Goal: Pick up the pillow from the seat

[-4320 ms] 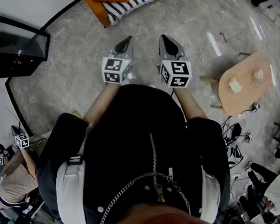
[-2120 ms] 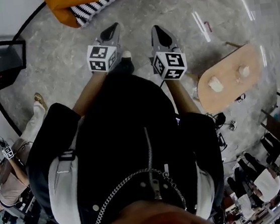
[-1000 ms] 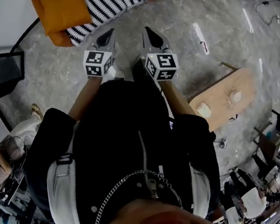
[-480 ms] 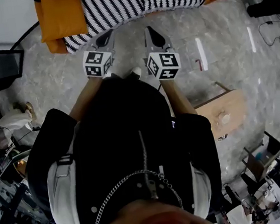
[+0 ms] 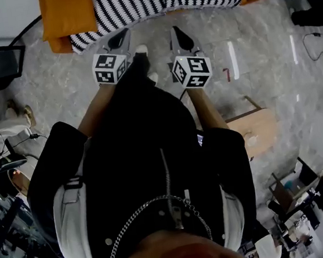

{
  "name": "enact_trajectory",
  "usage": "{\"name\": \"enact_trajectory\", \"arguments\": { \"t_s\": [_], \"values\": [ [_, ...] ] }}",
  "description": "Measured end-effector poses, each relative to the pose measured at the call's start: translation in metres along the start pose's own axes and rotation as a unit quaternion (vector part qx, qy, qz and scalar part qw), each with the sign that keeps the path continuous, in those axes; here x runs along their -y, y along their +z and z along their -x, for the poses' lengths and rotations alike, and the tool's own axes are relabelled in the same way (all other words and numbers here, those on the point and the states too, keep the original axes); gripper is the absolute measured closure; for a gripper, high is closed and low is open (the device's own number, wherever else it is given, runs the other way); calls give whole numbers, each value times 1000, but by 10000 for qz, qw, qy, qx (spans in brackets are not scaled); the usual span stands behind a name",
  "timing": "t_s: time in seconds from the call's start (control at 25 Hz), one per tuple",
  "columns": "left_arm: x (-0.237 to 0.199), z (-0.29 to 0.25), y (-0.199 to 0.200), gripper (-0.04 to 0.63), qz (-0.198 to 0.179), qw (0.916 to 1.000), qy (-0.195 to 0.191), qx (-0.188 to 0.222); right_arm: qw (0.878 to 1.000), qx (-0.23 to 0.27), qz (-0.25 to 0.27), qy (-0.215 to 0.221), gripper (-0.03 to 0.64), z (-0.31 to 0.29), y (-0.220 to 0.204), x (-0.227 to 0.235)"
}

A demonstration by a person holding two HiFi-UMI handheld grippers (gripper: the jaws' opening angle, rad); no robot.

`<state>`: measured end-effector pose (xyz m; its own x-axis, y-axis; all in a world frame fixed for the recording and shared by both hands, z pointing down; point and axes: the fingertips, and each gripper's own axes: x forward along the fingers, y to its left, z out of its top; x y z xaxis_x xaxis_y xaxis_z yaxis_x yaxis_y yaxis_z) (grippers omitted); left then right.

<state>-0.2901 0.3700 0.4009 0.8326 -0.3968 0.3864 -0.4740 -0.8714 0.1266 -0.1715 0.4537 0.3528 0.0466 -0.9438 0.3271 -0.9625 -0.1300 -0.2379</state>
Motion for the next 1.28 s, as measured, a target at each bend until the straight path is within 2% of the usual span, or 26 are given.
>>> {"name": "enact_trajectory", "arguments": {
  "t_s": [0.2, 0.64, 0.92, 1.28],
  "values": [
    [-12, -25, -5, 586, 76, 9999, 119, -63, 10000, -59, 0, 54, 620, -24, -1, 21],
    [-53, -120, 30, 586, 188, 9995, 176, -176, 9998, -188, 35, -38, 620, -99, 41, 88],
    [-91, -206, 75, 586, 305, 9992, 193, -185, 9993, -289, -14, -225, 620, -166, 87, 151],
    [-147, -299, 139, 586, 254, 9990, 356, -69, 9994, -339, 86, -18, 620, -282, 143, 207]
  ]
}}
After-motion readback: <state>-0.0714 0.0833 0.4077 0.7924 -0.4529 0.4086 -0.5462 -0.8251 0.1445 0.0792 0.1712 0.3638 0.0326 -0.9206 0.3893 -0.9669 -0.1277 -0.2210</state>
